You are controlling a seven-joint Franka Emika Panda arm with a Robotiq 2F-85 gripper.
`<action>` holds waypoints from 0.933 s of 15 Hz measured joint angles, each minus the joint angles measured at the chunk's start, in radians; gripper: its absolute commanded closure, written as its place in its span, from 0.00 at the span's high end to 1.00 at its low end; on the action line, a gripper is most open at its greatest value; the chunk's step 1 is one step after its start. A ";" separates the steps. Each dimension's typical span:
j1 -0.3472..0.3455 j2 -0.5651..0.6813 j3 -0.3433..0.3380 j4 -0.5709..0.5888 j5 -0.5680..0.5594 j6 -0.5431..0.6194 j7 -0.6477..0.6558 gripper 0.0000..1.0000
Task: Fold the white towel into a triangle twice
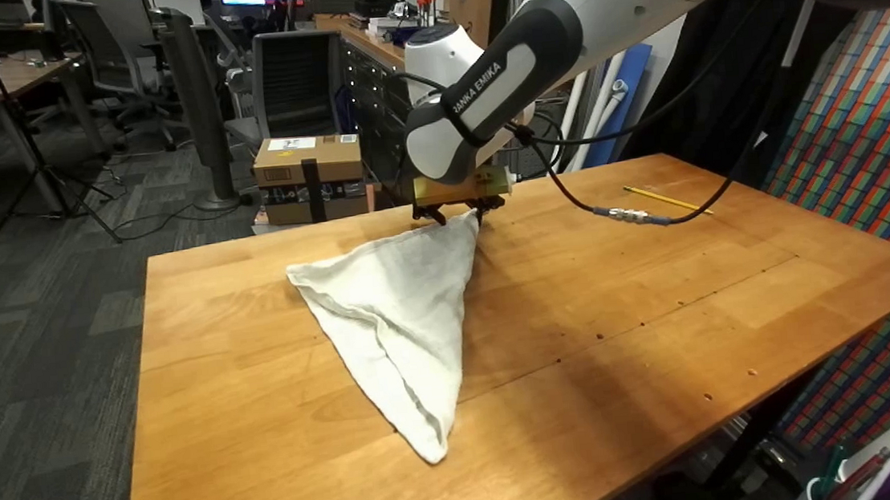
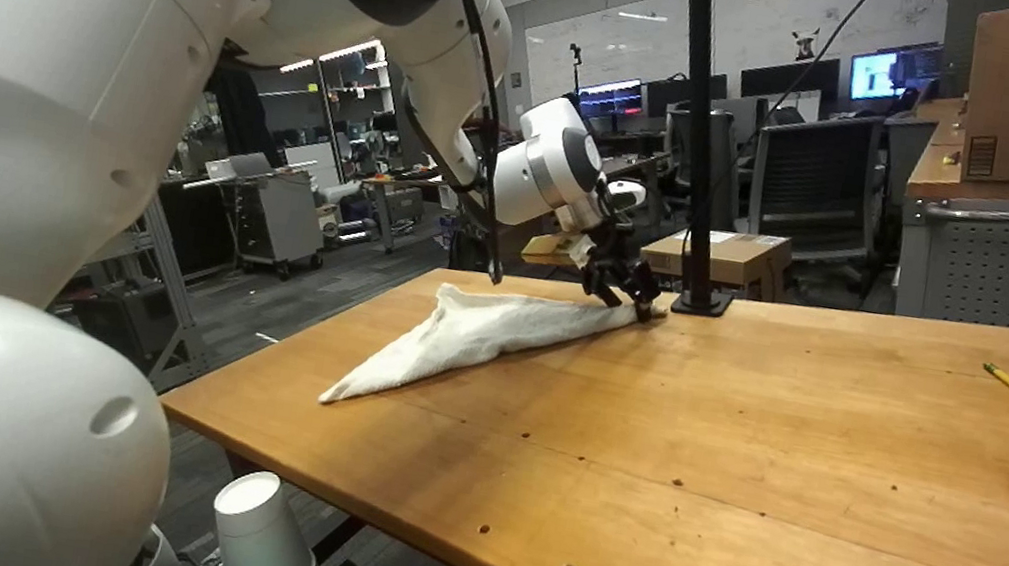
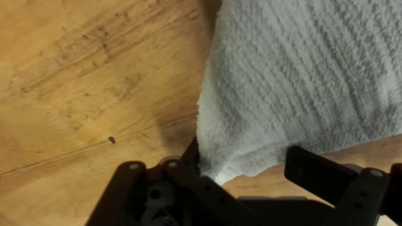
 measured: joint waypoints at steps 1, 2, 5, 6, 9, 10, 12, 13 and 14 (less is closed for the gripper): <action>-0.001 0.000 -0.001 0.000 0.000 0.000 0.000 0.30; -0.001 0.000 0.000 -0.001 0.000 0.000 -0.001 0.22; 0.005 0.001 0.005 -0.001 0.000 0.001 -0.001 0.07; 0.010 0.001 0.006 -0.001 0.000 0.001 -0.002 0.05; 0.030 0.001 0.009 -0.001 -0.002 0.001 -0.004 0.07; 0.040 0.001 0.010 -0.001 -0.004 0.002 -0.004 0.07; 0.066 0.000 0.011 -0.001 -0.010 0.008 -0.004 0.08; 0.081 -0.002 0.011 -0.001 -0.014 0.015 -0.004 0.08; 0.097 -0.005 0.012 -0.002 -0.021 0.021 -0.004 0.08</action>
